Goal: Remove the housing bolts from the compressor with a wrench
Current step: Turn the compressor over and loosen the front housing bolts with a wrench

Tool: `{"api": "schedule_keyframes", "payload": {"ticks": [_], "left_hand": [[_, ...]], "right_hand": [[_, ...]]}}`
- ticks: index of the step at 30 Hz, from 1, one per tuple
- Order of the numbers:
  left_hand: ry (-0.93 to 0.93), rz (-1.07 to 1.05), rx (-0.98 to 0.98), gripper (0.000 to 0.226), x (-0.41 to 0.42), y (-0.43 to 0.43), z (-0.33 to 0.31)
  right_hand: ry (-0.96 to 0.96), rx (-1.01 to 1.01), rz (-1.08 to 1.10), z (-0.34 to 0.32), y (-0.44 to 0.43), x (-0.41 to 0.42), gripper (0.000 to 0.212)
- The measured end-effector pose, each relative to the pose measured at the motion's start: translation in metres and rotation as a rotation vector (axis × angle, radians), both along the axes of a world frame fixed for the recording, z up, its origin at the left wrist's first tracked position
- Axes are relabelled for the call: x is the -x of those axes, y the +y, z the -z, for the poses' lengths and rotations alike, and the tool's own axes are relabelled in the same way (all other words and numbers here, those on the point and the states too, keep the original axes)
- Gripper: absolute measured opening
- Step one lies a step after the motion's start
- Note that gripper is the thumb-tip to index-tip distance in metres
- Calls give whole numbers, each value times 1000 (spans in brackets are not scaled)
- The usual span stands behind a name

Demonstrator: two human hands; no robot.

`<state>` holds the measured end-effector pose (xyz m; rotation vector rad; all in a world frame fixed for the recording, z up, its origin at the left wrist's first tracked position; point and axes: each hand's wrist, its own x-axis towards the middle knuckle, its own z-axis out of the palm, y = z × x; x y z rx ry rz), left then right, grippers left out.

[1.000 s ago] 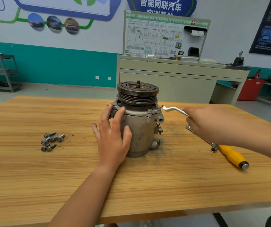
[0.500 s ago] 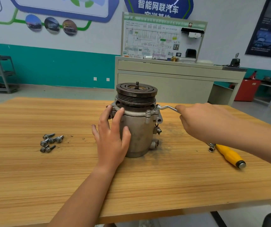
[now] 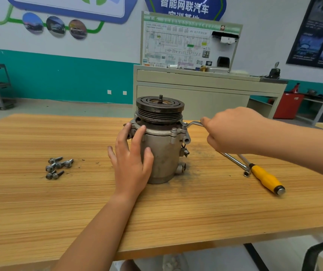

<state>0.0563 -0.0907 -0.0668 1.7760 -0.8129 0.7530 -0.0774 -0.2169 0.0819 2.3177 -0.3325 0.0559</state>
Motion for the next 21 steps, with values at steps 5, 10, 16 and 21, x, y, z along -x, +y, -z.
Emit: {"api": "schedule_keyframes", "payload": {"ticks": [5, 10, 16, 21], "left_hand": [[13, 4, 8, 45, 1, 0, 0], [3, -3, -1, 47, 2, 0, 0], [-5, -2, 2, 47, 2, 0, 0], [3, 4, 9, 44, 2, 0, -1]], "right_hand": [[3, -42, -19, -2, -7, -1, 31], [26, 67, -71, 2, -8, 1, 26], [37, 28, -103, -7, -18, -1, 33], [43, 33, -121, -5, -19, -2, 32]]}}
